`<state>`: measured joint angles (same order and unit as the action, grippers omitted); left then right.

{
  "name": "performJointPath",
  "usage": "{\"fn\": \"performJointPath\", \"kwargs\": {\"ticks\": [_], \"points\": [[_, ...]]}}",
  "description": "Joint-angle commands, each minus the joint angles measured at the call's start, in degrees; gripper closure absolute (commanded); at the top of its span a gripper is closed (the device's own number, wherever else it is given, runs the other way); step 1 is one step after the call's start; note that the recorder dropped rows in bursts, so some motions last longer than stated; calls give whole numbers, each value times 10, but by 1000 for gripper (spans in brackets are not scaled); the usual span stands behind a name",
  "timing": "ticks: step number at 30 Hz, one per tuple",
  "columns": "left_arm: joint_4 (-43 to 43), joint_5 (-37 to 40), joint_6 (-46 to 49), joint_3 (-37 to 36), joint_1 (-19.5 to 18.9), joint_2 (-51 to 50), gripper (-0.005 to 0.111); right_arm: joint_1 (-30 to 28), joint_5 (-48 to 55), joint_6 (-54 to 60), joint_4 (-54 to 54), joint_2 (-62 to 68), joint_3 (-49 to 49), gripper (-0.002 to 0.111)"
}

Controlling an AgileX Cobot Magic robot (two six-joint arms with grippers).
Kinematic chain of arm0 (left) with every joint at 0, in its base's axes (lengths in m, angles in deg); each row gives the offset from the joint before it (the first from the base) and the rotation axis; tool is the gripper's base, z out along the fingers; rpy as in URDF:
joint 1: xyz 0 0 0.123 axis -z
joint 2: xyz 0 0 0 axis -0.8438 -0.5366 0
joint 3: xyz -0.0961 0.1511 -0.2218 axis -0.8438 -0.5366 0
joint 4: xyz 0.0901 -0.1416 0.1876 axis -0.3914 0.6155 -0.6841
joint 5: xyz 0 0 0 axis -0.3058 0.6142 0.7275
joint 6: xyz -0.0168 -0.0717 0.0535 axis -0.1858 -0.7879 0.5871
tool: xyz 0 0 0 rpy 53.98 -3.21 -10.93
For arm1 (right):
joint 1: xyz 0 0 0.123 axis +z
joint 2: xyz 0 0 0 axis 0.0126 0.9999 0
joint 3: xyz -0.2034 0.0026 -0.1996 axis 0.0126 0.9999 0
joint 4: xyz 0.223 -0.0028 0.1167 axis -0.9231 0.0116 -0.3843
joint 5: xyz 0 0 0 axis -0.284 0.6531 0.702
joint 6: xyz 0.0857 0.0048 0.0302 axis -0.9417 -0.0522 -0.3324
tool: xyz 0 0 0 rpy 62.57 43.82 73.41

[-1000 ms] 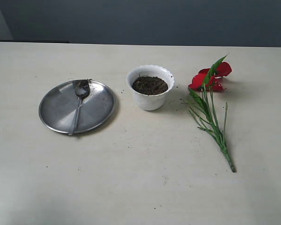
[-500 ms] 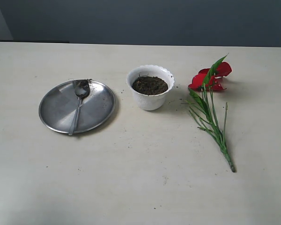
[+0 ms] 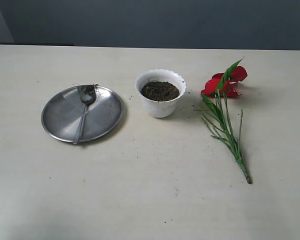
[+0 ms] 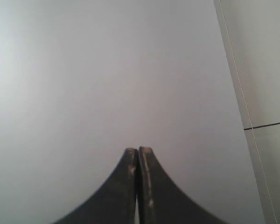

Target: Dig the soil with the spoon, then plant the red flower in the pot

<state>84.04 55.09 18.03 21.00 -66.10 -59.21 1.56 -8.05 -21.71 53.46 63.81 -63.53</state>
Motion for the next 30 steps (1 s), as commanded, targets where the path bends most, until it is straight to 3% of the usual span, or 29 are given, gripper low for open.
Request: {"fn": "performJointPath", "kwargs": {"ticks": [1, 5, 10, 17, 21, 26, 30], "points": [[3, -4, 2, -3, 2, 3, 106, -2, 58, 1, 5, 57, -49, 108], [3, -4, 2, -3, 2, 3, 106, 0, 88, 1, 5, 122, -99, 108], [3, -4, 2, -3, 2, 3, 106, 56, 158, 66, -8, 224, -200, 108], [3, -4, 2, -3, 2, 3, 106, 119, 415, 153, -52, 388, -341, 108], [3, -4, 2, -3, 2, 3, 106, 119, 476, 178, -95, 435, -363, 108], [3, -4, 2, -3, 2, 3, 106, 119, 500, 292, -188, 482, -363, 108], [3, -4, 2, -3, 2, 3, 106, 119, 512, 313, -210, 513, -363, 108]]}}
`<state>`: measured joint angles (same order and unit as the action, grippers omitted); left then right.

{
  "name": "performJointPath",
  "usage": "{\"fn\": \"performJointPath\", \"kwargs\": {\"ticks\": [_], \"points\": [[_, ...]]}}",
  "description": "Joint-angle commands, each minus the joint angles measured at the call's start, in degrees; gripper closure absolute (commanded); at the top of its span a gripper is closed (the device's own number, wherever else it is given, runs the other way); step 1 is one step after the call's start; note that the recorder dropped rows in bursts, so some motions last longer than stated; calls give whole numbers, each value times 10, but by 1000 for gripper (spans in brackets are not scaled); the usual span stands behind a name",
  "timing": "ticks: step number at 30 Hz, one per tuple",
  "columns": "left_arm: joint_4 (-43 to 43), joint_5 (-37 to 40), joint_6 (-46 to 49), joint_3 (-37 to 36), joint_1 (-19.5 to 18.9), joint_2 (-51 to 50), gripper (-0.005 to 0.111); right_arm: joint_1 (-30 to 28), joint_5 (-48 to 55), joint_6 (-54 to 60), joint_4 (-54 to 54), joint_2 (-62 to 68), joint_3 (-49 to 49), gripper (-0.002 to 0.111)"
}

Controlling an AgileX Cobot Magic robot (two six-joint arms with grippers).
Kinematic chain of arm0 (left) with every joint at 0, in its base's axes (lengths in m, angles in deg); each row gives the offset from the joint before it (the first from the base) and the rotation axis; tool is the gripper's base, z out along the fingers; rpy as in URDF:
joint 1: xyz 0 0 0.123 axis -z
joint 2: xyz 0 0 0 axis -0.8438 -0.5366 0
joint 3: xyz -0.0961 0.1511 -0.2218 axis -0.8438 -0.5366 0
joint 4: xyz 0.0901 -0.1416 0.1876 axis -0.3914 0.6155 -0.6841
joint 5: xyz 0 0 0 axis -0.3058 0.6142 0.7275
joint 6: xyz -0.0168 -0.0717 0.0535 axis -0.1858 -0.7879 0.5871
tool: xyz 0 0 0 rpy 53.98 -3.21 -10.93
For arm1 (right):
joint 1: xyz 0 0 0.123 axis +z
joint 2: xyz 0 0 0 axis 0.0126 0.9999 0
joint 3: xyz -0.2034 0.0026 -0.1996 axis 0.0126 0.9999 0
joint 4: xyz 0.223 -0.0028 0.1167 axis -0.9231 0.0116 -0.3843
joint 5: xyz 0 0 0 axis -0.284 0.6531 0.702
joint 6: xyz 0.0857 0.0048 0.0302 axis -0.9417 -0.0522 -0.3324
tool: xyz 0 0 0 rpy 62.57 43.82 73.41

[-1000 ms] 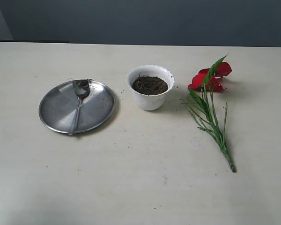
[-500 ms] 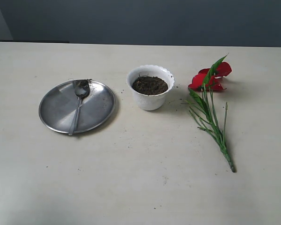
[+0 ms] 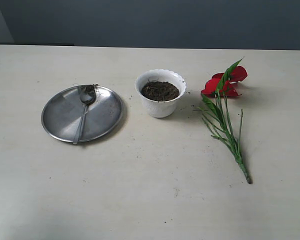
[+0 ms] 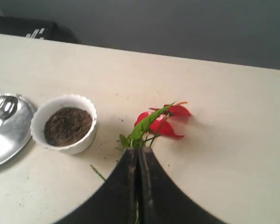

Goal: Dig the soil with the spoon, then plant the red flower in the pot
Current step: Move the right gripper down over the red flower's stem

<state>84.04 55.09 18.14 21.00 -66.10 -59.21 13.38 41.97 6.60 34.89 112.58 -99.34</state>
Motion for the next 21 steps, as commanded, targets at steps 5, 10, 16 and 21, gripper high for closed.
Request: {"fn": "performJointPath", "kwargs": {"ticks": [5, 10, 16, 21], "points": [[3, -4, 1, -3, 2, 3, 106, 1, 33, 31, -25, 61, -4, 108], [3, -4, 1, -3, 2, 3, 106, 1, 62, 45, -24, 97, -5, 100], [3, -4, 1, -3, 2, 3, 106, 1, 78, 45, -24, 127, -5, 77], [3, -4, 1, -3, 2, 3, 106, 14, 89, 65, -24, 151, -5, 63]]}}
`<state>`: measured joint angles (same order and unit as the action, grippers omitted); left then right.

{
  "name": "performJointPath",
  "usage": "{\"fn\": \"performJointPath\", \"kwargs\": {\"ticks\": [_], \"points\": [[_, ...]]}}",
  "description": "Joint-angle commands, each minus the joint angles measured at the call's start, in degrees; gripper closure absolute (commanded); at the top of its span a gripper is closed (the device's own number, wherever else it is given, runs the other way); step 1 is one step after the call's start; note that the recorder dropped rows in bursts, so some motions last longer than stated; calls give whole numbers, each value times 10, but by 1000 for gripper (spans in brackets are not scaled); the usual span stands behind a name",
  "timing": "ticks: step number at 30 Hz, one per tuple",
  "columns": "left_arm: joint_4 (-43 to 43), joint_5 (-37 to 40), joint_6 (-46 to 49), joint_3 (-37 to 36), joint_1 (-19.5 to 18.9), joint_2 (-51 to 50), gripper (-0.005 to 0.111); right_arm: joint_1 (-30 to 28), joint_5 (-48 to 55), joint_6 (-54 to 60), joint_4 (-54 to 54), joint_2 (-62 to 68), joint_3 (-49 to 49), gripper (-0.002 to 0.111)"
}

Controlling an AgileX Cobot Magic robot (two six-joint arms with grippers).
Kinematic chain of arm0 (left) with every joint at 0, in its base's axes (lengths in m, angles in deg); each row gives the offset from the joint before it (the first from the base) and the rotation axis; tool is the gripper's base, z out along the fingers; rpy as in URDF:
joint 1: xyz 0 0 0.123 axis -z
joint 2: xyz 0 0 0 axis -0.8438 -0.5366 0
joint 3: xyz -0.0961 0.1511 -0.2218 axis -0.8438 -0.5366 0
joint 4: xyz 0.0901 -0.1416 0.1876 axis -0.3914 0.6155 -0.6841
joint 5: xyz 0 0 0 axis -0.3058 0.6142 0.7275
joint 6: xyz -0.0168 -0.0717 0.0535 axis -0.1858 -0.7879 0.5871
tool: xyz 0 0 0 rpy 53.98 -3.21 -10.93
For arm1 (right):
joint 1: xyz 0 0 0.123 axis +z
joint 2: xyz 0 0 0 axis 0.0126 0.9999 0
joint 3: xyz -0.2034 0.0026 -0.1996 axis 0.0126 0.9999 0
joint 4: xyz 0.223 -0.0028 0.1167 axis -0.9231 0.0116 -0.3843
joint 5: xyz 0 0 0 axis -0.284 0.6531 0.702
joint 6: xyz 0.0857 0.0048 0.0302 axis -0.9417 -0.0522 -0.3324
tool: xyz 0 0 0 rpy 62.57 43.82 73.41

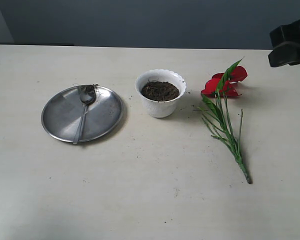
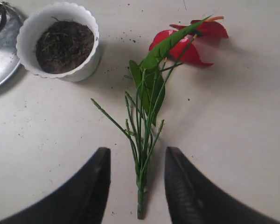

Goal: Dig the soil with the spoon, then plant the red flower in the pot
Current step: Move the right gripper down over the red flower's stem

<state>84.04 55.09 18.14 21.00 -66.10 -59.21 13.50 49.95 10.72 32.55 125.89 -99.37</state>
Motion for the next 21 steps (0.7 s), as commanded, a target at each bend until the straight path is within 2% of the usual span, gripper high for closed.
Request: {"fn": "performJointPath", "kwargs": {"ticks": [1, 10, 21], "points": [[3, -4, 1, -3, 2, 3, 106, 18, 10, 34, 0, 22, -5, 62], [3, -4, 1, -3, 2, 3, 106, 80, 8, 36, 27, 92, -7, 62], [3, -4, 1, -3, 2, 3, 106, 79, -42, 36, 68, 165, -7, 62]]}}
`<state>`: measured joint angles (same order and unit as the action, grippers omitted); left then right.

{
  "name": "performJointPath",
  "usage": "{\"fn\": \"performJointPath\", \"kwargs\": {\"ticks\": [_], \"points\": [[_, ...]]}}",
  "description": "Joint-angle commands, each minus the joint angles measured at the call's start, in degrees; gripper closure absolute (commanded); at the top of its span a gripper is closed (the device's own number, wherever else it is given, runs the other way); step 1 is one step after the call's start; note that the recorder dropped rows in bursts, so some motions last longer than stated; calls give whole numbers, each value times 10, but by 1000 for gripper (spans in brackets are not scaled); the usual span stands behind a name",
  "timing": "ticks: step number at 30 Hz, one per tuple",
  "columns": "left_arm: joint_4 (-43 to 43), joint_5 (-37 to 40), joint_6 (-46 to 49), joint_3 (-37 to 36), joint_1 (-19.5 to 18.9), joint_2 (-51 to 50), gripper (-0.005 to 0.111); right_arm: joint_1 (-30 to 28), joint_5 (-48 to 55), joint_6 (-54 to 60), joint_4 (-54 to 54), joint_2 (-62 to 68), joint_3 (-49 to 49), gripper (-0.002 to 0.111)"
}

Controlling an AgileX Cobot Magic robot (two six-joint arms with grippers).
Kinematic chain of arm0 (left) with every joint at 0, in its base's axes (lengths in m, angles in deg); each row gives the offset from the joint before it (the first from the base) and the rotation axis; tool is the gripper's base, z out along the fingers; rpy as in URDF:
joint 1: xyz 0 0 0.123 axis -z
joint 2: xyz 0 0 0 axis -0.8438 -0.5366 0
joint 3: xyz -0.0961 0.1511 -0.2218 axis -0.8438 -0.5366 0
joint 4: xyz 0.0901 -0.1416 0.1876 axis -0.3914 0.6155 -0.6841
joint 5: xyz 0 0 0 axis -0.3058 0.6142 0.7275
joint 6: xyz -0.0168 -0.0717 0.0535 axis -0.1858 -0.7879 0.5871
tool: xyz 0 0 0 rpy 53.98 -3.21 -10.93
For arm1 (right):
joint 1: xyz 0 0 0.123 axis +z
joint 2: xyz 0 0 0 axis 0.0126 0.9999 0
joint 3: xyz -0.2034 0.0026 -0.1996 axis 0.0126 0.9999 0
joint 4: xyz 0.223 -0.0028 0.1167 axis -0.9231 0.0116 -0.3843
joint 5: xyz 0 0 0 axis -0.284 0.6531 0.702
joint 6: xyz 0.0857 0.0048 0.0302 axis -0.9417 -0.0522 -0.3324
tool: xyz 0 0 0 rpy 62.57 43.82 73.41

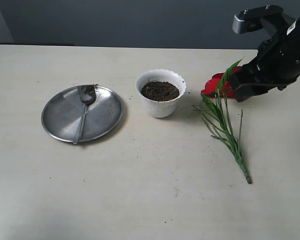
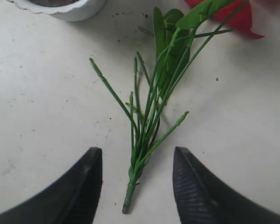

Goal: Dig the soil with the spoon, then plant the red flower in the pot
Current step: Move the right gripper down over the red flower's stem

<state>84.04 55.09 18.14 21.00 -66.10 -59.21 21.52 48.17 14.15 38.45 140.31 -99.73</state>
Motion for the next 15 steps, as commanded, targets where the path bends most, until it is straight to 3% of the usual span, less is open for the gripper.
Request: {"fn": "performJointPath", "kwargs": {"ticks": [1, 15], "points": [[3, -4, 1, -3, 2, 3, 106, -1, -27, 2, 6, 25, -3, 62], [3, -4, 1, -3, 2, 3, 106, -1, -44, -1, 2, 54, -3, 60]]}}
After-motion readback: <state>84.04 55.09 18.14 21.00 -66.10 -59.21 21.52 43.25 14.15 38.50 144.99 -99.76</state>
